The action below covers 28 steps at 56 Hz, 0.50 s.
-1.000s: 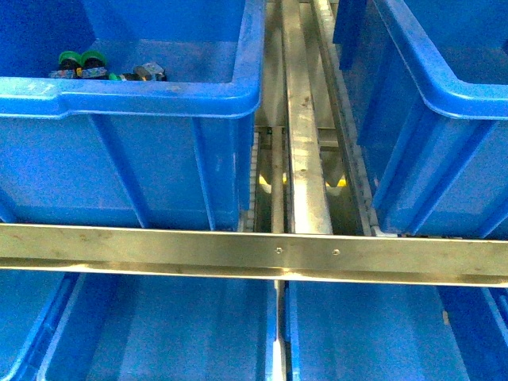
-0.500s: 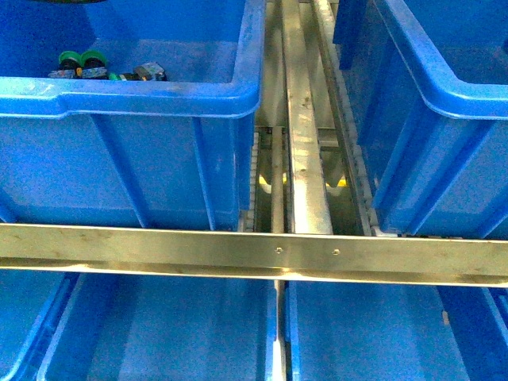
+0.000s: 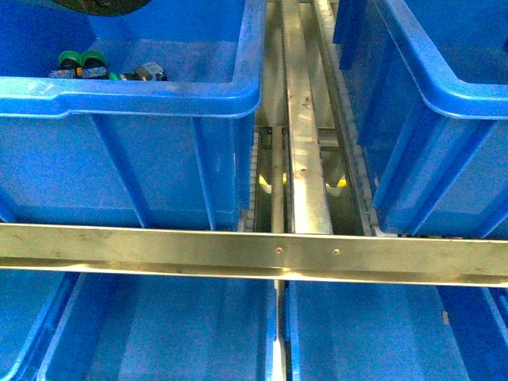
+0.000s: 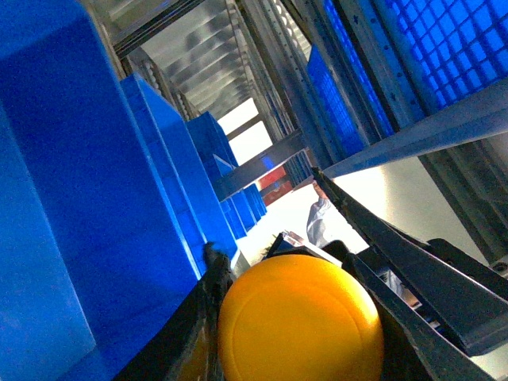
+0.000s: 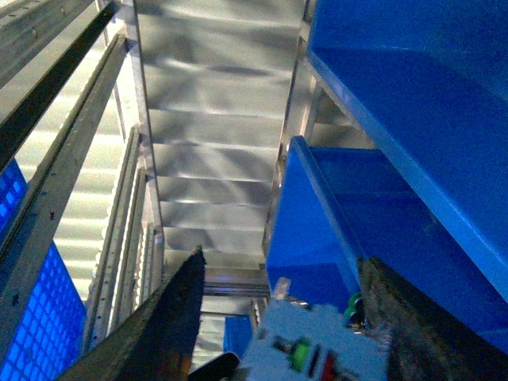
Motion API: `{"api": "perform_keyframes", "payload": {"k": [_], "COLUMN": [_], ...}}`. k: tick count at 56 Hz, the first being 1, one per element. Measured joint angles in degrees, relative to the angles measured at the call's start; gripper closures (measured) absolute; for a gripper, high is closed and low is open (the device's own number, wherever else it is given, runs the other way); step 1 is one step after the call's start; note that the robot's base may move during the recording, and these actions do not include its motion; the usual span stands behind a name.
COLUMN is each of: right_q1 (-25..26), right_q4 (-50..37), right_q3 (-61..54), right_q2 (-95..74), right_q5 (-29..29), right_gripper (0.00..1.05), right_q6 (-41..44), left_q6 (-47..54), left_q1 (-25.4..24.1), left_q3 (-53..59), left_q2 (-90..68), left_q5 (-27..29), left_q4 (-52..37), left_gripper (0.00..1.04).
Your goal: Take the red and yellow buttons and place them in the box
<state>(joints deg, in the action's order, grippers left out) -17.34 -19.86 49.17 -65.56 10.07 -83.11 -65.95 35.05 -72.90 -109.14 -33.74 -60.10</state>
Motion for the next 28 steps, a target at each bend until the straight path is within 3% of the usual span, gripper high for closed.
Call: {"api": "perform_keyframes", "payload": {"k": [8, 19, 28], "right_q1": [0.72, 2.93, 4.33], "right_q4": [1.36, 1.88, 1.88], "right_q3": [0.37, 0.39, 0.37], "right_q2": [-0.42, -0.42, -0.39], "right_q5": [0.22, -0.83, -1.11], "right_gripper": [0.69, 0.71, 0.72], "right_q6": [0.44, 0.17, 0.63], "left_q6": [0.35, 1.20, 1.55], "left_q1": [0.20, 0.81, 1.14], "left_q3": [-1.49, -3.74, -4.66], "left_q2": [-1.16, -2.89, -4.09], "left_q5": [-0.35, -0.35, 0.57], "left_q4": [0.90, 1.75, 2.14], "left_gripper": [0.72, 0.71, 0.44]}}
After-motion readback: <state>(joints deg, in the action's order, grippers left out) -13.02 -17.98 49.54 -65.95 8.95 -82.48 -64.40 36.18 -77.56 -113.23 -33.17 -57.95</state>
